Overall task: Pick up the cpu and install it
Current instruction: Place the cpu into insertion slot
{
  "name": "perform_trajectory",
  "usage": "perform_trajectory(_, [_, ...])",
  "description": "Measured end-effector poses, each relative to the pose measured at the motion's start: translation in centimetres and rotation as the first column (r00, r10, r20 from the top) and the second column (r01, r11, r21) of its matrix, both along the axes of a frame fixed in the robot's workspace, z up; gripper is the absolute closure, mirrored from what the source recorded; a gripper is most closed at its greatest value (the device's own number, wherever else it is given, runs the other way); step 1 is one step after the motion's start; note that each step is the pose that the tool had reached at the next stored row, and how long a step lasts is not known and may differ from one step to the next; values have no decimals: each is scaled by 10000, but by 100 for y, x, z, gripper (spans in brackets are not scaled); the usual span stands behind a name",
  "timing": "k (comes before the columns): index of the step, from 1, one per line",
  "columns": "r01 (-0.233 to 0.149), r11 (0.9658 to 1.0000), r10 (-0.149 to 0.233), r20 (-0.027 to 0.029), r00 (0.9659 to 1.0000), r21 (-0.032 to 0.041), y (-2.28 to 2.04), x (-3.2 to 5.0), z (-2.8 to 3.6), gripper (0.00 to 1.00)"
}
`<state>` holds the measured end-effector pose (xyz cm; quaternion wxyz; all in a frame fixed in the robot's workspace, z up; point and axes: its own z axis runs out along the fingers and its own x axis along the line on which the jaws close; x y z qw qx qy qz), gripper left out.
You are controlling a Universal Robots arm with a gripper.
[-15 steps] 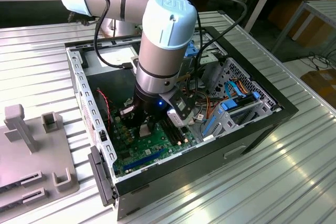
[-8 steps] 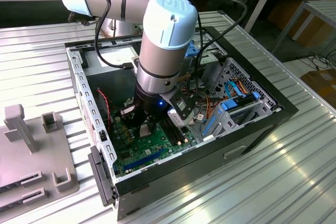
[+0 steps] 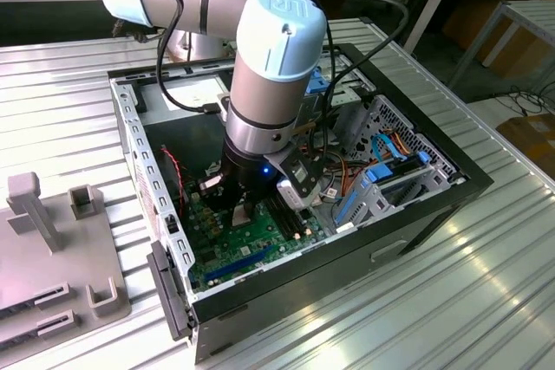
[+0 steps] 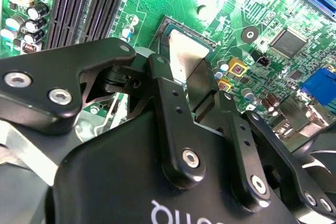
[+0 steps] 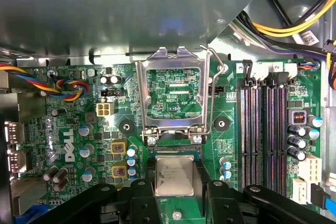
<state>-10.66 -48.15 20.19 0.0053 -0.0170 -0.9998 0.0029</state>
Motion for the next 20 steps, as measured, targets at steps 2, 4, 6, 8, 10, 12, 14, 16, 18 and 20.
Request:
perform_trajectory(2, [-1, 10000, 1, 1, 10000, 0, 0, 0, 0, 61])
perform_trajectory(4, [0, 10000, 0, 1, 10000, 1, 0, 0, 2, 61])
perform_trajectory(6, [0, 10000, 0, 4, 10000, 9, 1, 1, 17, 61])
perform_trajectory(8, [-4, 10000, 4, 3, 10000, -1, 0, 1, 41, 61])
perform_trajectory(10, [-16, 10000, 16, 2, 10000, -2, 1, 1, 47, 61])
perform_trajectory(12, [-21, 10000, 21, 2, 10000, -2, 0, 0, 48, 61])
perform_trajectory(14, [-21, 10000, 21, 0, 10000, 0, 0, 0, 46, 61])
perform_trajectory(16, [-20, 10000, 20, 0, 10000, 22, 0, 1, 42, 61])
perform_trajectory(18, [-21, 10000, 21, 1, 10000, 24, 0, 2, 41, 61])
perform_trajectory(20, [-21, 10000, 21, 1, 10000, 24, 0, 2, 41, 61])
